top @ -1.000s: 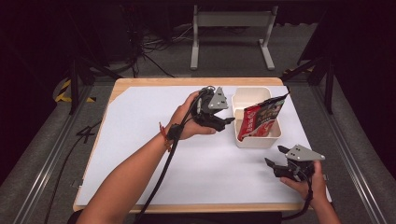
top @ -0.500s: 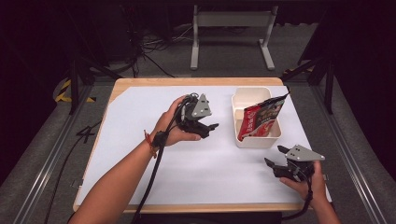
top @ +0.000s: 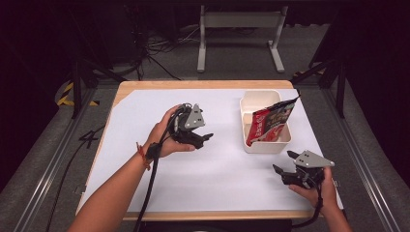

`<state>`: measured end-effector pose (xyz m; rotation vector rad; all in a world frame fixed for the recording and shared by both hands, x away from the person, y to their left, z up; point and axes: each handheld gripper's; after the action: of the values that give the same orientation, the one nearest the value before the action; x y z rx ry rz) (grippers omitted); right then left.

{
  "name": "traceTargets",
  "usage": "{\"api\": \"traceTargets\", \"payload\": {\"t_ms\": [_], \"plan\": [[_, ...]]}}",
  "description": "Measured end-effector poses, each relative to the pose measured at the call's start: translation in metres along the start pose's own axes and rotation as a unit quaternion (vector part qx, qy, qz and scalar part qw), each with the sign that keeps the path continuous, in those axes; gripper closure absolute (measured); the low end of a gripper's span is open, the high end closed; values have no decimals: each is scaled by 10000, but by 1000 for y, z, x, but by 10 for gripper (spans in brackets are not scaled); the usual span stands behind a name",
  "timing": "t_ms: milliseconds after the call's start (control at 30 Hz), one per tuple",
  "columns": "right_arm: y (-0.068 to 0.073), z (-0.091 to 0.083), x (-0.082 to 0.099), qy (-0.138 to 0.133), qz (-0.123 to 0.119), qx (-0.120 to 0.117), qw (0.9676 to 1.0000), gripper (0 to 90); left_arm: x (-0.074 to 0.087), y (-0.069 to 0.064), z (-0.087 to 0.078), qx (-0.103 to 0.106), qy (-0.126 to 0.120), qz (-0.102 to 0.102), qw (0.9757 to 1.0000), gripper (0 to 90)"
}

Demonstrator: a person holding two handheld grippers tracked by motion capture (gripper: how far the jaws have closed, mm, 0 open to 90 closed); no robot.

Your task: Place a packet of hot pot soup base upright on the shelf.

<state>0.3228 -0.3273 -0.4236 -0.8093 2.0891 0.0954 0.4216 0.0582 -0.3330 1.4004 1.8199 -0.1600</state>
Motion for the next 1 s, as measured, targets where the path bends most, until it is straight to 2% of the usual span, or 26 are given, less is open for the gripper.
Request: {"api": "traceTargets", "payload": {"t_ms": [233,433,500,633,800,1000], "plan": [[0,0,0,-22,20,56,10000,241,19,-1,-7,-62,63,-7,10000,149],[0,-1,0,-79,63,97,9999,204,42,-2,-11,-156,185,-138,9996,139],[0,-1,0,-89,78,101,9999,199,45,-3,-11,-152,217,-172,9995,127],[0,-2,0,-182,49,37,9998,173,64,-2,-13,-139,300,-248,9991,112],[2,-1,0,-197,34,27,9998,164,75,-1,-17,-161,241,-304,9991,102],[3,0,-1,-185,-6,13,9998,161,95,-1,-18,-177,339,-390,9985,99]]}}
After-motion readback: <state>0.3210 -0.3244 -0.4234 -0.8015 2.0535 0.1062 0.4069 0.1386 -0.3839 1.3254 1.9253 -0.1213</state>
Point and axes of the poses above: each handheld gripper's, and its own axes: z roughly forward along the jaws, x roughly out of its underside, y roughly to its left, and after that the axes turned 5 degrees about y, right-handed
